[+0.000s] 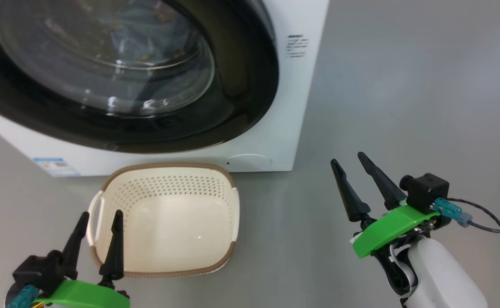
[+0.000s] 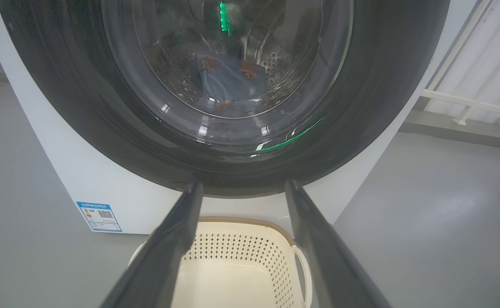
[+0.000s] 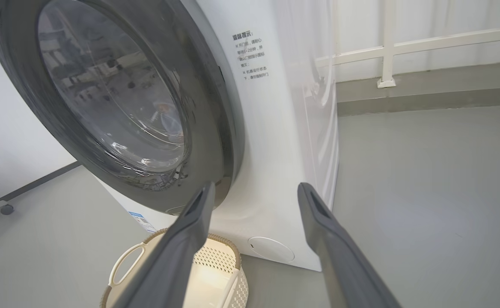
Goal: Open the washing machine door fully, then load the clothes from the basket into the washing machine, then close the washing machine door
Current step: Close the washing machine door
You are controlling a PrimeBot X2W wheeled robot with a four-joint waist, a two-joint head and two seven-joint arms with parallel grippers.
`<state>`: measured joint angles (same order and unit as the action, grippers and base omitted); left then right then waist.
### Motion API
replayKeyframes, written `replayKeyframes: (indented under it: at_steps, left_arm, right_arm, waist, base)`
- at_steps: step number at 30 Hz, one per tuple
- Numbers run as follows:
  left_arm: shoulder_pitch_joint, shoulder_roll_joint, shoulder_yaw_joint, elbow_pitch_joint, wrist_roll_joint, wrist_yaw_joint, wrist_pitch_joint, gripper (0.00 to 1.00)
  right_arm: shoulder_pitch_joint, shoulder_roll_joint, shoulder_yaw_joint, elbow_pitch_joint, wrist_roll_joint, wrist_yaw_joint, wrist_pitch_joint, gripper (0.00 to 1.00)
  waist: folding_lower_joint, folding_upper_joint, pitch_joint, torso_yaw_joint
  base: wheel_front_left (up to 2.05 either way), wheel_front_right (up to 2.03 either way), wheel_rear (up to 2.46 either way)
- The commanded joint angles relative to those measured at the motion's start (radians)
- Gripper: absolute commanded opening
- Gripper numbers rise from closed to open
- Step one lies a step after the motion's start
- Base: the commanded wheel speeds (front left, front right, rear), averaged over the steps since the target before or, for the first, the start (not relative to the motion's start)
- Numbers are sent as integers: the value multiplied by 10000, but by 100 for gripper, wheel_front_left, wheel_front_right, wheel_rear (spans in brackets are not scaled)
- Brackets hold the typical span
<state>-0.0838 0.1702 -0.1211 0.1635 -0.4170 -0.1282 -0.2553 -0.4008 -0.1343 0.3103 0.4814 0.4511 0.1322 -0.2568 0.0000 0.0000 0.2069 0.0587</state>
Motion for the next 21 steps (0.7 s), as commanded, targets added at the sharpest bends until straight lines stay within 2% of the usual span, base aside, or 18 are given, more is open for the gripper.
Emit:
replayKeyframes:
  at_steps: [1, 11, 21]
  left_arm:
    - [-86, 256, 379, -198, -59, -25, -65, 100]
    - [162, 328, 813, -129, 103, -25, -65, 100]
    - [585, 245, 1434, -204, 373, -25, -65, 100]
  right_arm:
    - [163, 48, 123, -255, 29, -15, -49, 100]
    - [694, -90, -404, -377, -26, -15, -49, 100]
    - [1178, -257, -743, -511, -100, -15, -49, 100]
  waist:
    - [0, 0, -272, -379]
    - [0, 0, -562, -1199]
    - [0, 0, -805, -1680]
  base:
    - [0, 0, 0]
    - [0, 0, 0]
    - [0, 0, 0]
